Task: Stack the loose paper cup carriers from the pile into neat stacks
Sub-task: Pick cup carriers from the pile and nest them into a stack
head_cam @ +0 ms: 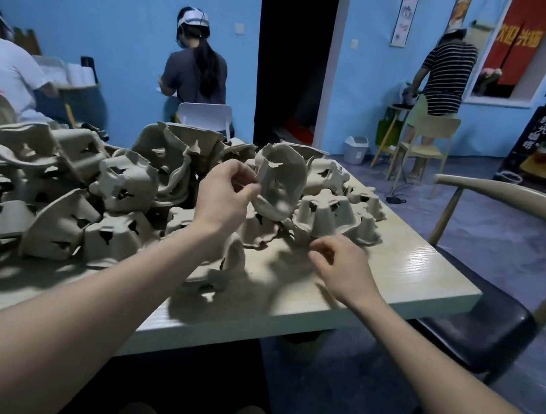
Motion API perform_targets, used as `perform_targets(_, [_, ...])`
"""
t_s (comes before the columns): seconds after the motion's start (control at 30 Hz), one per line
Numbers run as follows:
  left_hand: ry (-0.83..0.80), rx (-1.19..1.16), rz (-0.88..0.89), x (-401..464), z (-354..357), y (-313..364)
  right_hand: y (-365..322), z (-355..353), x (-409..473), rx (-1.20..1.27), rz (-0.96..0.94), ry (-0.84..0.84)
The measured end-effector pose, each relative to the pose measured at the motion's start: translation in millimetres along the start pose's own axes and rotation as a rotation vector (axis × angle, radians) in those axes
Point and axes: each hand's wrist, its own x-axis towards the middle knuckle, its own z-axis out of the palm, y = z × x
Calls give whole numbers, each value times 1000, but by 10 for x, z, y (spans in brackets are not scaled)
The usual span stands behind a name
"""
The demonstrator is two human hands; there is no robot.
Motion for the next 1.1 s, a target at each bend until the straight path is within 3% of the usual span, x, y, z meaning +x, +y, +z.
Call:
perform_targets(0.2, [-72,-413,-282,-135,-295,-110,-564,18,218,243,37,97])
perform_targets(0.33, [-83,-472,-325,-240,-509,-160,-743,122,276,263,36,111])
perform_targets(0.63, [-20,-128,-251,-504,-882,-395,-951,398,211,457,128,-13])
perform_targets(1.1, [-102,153,-327,-575,-931,-590,-975,469,96,51,83,-90])
